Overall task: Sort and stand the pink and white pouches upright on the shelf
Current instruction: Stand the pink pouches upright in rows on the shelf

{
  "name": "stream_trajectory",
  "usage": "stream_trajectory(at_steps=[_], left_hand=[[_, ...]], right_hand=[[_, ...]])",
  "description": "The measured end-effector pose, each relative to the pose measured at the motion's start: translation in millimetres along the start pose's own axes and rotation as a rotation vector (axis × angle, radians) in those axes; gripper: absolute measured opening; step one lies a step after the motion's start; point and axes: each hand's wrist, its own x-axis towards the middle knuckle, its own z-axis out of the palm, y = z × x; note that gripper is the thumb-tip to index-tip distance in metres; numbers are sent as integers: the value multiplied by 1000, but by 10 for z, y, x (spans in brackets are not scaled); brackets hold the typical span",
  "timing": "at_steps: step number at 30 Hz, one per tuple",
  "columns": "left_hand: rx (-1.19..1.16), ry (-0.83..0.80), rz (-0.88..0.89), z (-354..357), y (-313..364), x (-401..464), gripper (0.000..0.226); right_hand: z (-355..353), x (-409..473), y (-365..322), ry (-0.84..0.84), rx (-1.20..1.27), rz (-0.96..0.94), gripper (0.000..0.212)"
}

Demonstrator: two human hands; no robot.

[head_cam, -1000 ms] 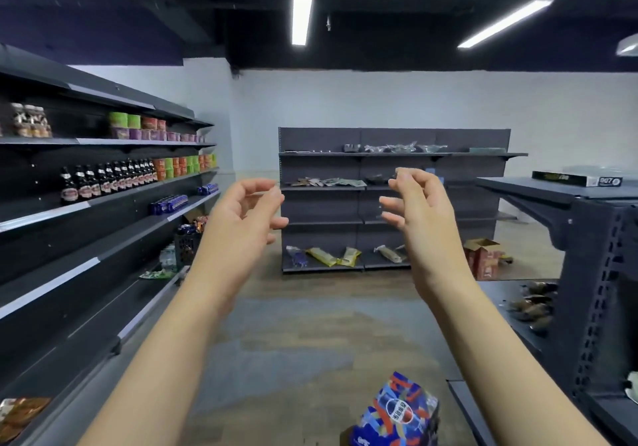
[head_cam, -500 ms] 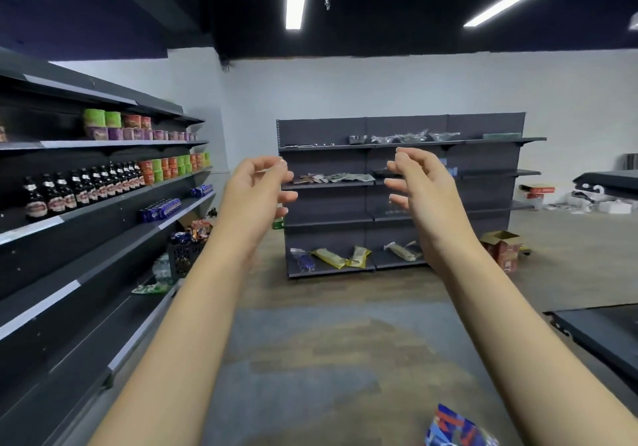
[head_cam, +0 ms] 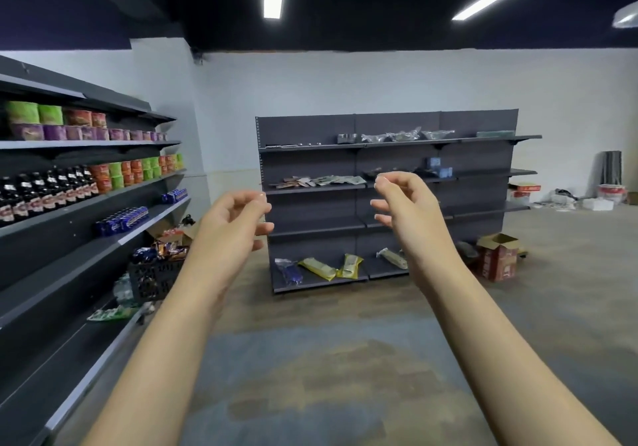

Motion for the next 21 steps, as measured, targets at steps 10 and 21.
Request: stream_trajectory(at_steps=[10, 21], left_hand=[[18, 35, 68, 637, -632, 1557, 9], [5, 53, 27, 1111, -1507, 2974, 12]], right_hand=[[322, 1668, 908, -78, 21, -58, 8], [776, 3018, 2003, -120, 28, 19, 4]])
